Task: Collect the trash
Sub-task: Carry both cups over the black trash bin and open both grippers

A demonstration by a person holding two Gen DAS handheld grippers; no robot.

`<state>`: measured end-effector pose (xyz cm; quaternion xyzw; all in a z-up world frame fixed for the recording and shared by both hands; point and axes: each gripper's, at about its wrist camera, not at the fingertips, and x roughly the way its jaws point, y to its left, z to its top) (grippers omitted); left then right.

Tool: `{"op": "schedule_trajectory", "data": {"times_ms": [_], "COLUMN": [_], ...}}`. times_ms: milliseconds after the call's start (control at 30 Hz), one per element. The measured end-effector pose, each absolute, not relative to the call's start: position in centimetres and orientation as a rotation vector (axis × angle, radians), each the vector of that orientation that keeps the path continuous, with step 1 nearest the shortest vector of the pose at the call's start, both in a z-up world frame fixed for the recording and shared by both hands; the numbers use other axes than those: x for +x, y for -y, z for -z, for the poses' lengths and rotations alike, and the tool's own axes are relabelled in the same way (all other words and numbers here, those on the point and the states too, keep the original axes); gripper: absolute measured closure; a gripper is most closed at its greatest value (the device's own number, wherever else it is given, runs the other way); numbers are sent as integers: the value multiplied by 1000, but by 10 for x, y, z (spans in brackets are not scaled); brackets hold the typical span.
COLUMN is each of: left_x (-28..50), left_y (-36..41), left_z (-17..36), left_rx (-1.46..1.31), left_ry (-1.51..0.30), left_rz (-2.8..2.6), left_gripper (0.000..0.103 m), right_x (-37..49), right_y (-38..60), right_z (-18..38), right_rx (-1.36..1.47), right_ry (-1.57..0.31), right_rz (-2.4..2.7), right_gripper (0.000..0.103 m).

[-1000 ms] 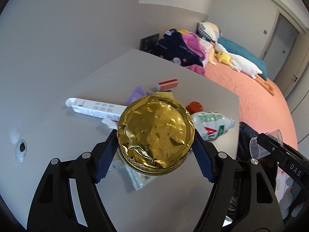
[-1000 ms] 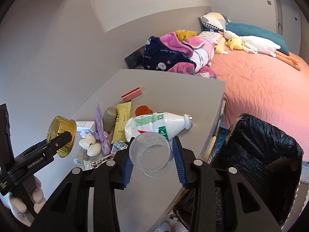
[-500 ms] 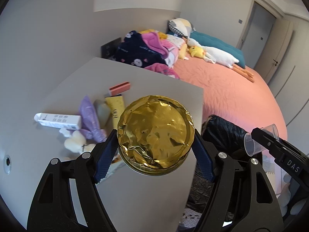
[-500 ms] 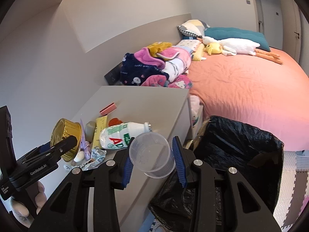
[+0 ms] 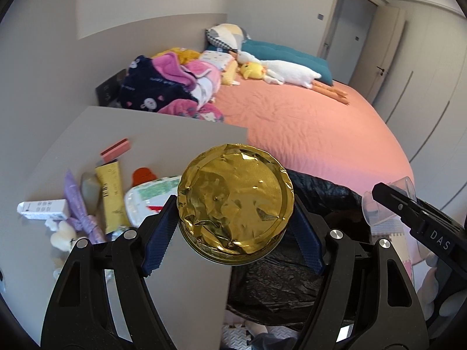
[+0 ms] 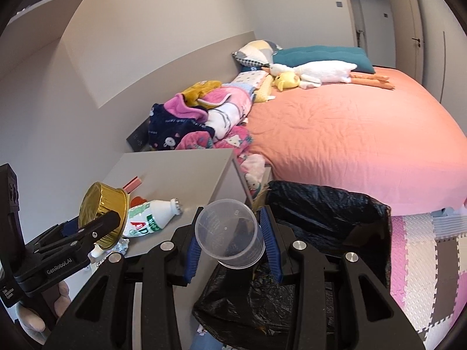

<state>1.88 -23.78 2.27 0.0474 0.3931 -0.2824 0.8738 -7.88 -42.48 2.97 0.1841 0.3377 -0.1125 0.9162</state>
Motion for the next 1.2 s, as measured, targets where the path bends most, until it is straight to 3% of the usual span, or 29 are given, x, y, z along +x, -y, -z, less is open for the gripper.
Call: {"op": "schedule_trajectory", "data": {"times_ms": [233, 267, 333, 367, 400, 1200], "left_x": [14, 12, 7, 5, 4, 17], "left_y": [273, 277, 284, 287, 291, 292], "left_z": [-18, -18, -19, -20, -20, -11], "left_rx": [132, 132, 124, 121, 124, 139], "left_ry": [-841, -849, -853, -849, -852, -887], "left_rz": [706, 737, 788, 806, 822, 806], "left_gripper": [29, 22, 6, 6, 6, 6], "right_x": [-99, -102, -109, -112, -116, -100], "right_y": [453, 457, 465, 469, 471, 466], "right_z": [-36, -38, -40, -41, -43, -38], "right_rx": [418, 428, 454, 459, 460, 448], "right_ry": [-654, -643, -619, -609, -596, -619], "right_rz": [310, 326, 373, 403, 442, 416], "right_gripper": [63, 60, 40, 27, 21, 19]}}
